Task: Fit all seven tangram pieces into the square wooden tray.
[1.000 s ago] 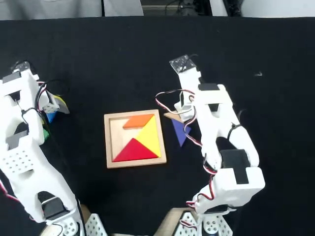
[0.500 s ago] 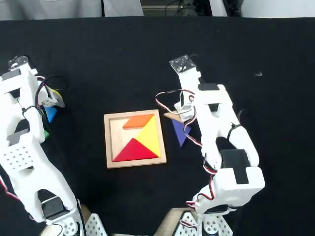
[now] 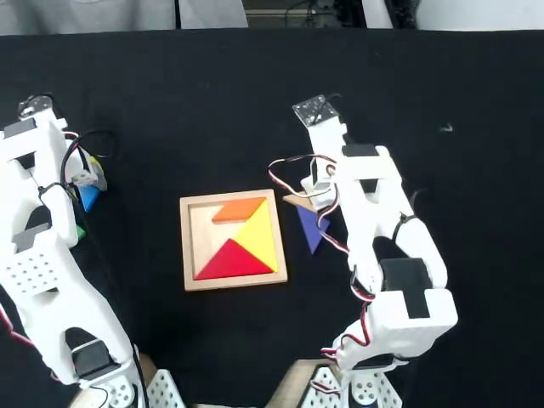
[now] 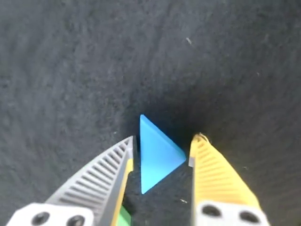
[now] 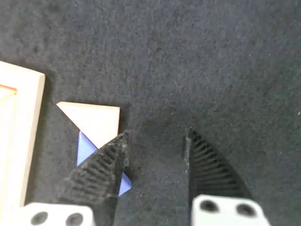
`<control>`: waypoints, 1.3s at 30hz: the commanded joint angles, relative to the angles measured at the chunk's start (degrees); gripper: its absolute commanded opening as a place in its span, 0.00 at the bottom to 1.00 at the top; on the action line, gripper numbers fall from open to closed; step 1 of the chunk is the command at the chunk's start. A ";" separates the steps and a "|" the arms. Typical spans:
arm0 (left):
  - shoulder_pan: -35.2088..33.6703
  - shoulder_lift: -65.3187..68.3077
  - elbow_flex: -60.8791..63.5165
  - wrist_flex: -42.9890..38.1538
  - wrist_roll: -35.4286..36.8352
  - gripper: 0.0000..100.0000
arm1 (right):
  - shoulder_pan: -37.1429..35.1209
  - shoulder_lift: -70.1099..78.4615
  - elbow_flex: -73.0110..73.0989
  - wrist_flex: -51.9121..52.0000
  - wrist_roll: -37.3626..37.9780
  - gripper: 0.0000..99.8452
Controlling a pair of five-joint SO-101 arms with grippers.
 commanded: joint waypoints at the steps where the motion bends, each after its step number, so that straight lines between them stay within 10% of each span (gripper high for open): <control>1: -0.04 -0.53 -2.95 0.44 -1.85 0.21 | 0.62 -0.31 -0.13 -0.88 -0.18 0.19; 28: 0.48 -1.32 -5.93 6.95 -3.25 0.14 | 0.79 -0.31 -0.13 -0.88 -0.18 0.19; 39: 0.04 -0.70 -23.52 20.92 -61.45 0.28 | 0.79 -0.31 -0.13 -0.88 -0.18 0.19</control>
